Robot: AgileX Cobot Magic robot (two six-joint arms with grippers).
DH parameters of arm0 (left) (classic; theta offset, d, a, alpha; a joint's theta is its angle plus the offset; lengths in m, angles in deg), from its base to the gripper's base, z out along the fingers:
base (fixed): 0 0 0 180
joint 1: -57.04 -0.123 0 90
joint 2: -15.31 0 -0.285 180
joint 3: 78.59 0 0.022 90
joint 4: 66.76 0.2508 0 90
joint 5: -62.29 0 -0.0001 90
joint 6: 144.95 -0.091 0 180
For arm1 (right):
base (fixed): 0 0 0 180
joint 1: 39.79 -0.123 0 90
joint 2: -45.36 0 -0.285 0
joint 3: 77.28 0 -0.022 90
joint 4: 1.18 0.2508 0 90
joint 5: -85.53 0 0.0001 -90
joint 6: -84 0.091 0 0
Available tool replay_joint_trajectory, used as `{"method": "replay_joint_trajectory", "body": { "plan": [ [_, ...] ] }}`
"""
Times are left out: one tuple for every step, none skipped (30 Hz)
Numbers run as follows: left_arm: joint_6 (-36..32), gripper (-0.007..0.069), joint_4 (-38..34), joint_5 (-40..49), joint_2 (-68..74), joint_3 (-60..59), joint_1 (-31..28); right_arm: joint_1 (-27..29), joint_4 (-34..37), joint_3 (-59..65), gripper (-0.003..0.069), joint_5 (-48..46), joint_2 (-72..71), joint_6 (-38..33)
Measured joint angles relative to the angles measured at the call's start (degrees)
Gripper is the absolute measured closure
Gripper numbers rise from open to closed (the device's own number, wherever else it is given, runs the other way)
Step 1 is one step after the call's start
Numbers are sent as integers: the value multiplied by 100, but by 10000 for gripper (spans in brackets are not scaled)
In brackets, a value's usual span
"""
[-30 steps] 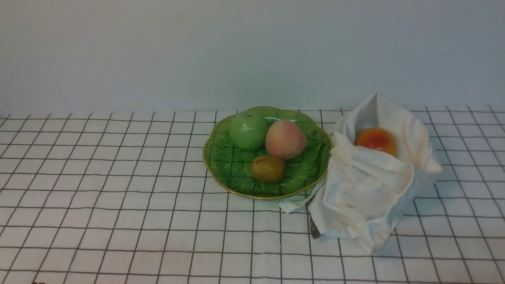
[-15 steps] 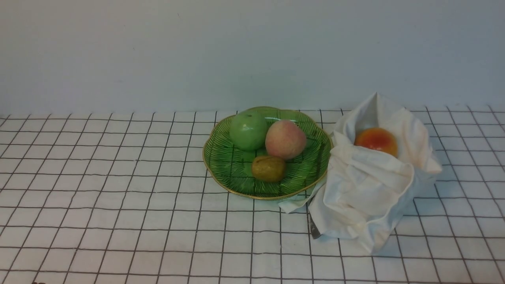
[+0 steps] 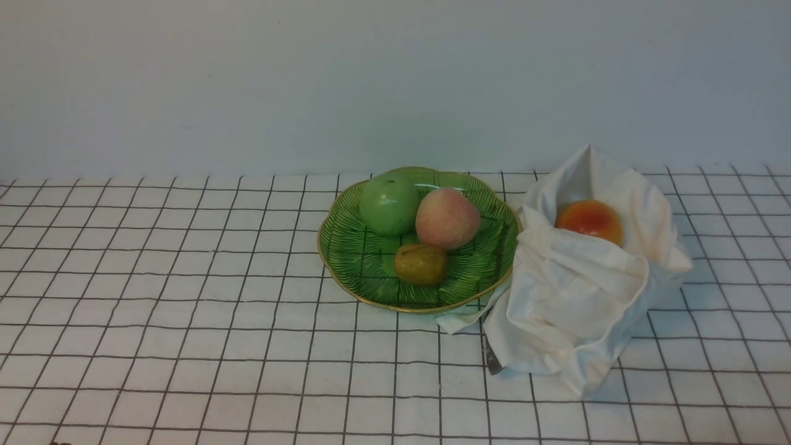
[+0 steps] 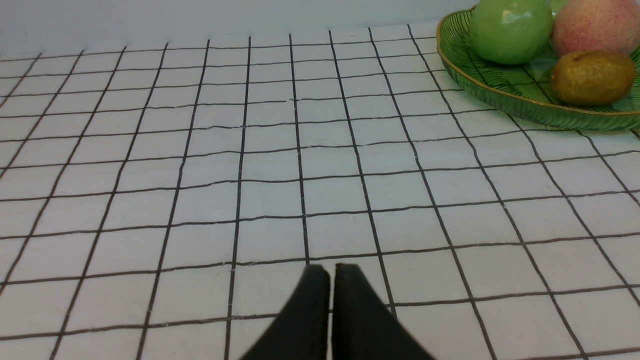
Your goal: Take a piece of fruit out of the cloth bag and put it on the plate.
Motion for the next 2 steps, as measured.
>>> {"method": "replay_joint_trajectory", "body": {
  "plan": [
    [0,632,0,0,0,0,0,0,0,0,673,0,0,0],
    [0,632,0,0,0,0,0,0,0,0,673,0,0,0]
  ]
}}
